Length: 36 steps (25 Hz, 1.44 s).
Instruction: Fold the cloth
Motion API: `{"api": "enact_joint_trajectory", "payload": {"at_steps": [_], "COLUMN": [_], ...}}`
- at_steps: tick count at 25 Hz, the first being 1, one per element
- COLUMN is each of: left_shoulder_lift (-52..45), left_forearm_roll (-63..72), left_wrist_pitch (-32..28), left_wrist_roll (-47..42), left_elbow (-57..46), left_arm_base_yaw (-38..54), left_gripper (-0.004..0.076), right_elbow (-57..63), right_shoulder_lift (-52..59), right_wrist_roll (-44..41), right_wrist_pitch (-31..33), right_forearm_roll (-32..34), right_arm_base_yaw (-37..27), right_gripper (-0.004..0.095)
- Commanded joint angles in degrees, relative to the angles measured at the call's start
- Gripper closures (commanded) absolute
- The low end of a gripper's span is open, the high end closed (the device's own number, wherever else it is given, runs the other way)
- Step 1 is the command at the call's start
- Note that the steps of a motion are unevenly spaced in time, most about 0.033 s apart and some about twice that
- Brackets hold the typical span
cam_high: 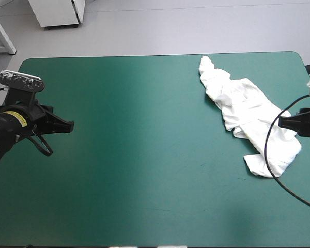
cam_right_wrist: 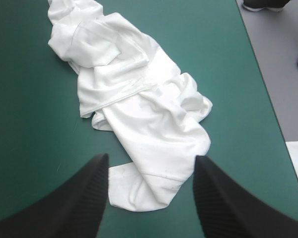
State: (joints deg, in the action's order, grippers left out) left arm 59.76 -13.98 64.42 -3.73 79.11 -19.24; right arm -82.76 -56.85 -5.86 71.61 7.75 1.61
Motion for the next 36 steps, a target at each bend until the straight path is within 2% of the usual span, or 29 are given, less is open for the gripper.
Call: {"api": "enact_joint_trajectory", "payload": {"at_steps": [1,7,13,16,18,25,36], "left_shoulder_lift": [-0.6,-0.5,-0.5,-0.5,-0.5,-0.5,-0.5], "left_forearm_roll": [-1.0,-0.9,-0.7,-0.7,-0.7,-0.5,-0.5], "left_wrist_pitch": [-3.8,-4.1,-4.1,-4.1,-4.0,-4.1,-4.1], "left_wrist_roll": [0.1,0.1,0.1,0.1,0.1,0.1,0.1], "left_elbow": [1.4,1.4,1.4,1.4,1.4,1.4,1.4], "left_arm_base_yaw": [0.0,0.0,0.0,0.0,0.0,0.0,0.0], "left_gripper": [0.0729,0.0729,0.0729,0.0729,0.0729,0.0729,0.0729], "right_elbow": [-1.3,-5.3,-19.9,-22.2,-23.1,-24.9,-25.4], "right_shoulder_lift": [-4.0,-14.6,-34.0,-41.6,-45.8,-52.9,-63.9], "right_wrist_roll": [-0.5,-0.2,-0.2,1.1,1.3,1.9,2.4], "right_wrist_pitch": [0.0,0.0,0.0,0.0,-0.3,-4.1,-6.8], "right_forearm_roll": [-0.2,-1.3,-0.9,-6.6,-7.8,-10.8,-11.0], "right_arm_base_yaw": [0.2,0.2,0.0,-3.5,-5.3,-6.2,-6.2], "right_gripper": [0.0303,0.0324,0.0325,0.0325,0.0325,0.0325,0.0329]}}
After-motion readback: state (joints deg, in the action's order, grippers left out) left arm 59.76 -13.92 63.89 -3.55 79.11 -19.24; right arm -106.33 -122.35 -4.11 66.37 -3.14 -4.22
